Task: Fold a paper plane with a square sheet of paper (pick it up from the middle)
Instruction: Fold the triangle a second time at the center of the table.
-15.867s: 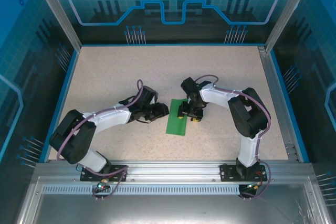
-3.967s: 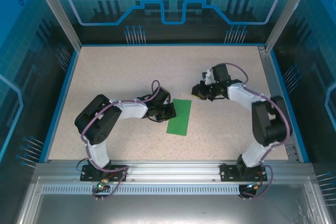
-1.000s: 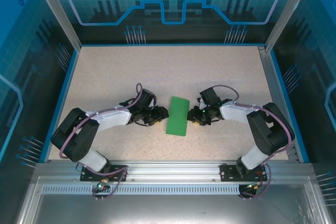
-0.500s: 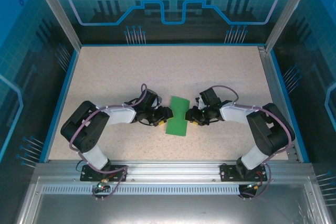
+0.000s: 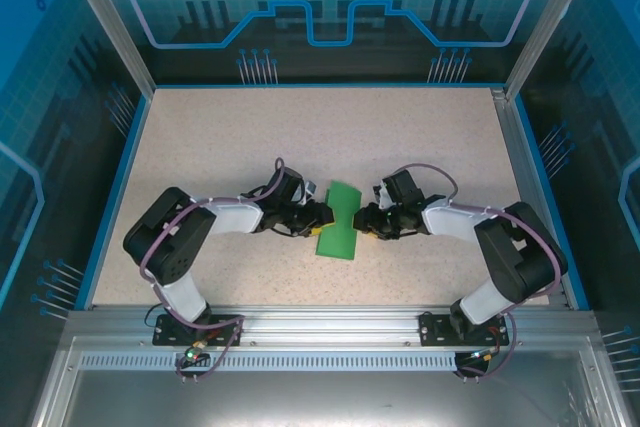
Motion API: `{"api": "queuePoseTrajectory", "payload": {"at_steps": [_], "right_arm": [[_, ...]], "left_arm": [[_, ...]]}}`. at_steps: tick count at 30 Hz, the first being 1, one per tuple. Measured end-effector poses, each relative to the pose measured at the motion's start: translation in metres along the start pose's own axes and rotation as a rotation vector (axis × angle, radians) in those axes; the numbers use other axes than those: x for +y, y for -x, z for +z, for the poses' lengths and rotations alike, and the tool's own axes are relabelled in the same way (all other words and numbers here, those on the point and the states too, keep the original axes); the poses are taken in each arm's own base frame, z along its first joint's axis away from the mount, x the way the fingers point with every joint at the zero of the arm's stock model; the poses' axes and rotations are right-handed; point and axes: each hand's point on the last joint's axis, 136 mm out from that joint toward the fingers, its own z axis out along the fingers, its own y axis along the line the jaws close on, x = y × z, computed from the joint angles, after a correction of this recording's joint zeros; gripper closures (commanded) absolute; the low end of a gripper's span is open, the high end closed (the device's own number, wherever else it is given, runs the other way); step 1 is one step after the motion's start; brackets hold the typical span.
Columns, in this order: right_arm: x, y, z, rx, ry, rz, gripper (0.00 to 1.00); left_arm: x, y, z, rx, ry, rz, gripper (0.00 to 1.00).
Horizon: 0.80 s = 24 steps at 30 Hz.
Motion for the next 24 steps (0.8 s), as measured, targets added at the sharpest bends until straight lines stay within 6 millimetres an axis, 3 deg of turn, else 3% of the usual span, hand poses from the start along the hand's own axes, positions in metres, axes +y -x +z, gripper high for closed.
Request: {"api": "queuePoseTrajectory", "payload": {"at_steps": [10, 17, 20, 24], "right_arm": [[0.004, 0.000, -0.009, -0.018, 0.006, -0.020, 0.61], [0.005, -0.002, -0.015, -0.024, 0.000, -0.024, 0.60], [0.008, 0.000, -0.029, -0.056, 0.000, -0.036, 0.59], [0.015, 0.010, -0.062, -0.148, 0.012, -0.046, 0.51]], "left_arm": [[-0.008, 0.002, 0.006, 0.018, -0.050, -0.002, 0.69], [-0.018, 0.007, 0.008, 0.023, -0.068, 0.010, 0.92], [-0.023, 0.009, 0.006, 0.025, -0.062, 0.028, 0.99], [-0.039, 0.007, -0.011, 0.017, -0.049, 0.070, 1.00]]}}
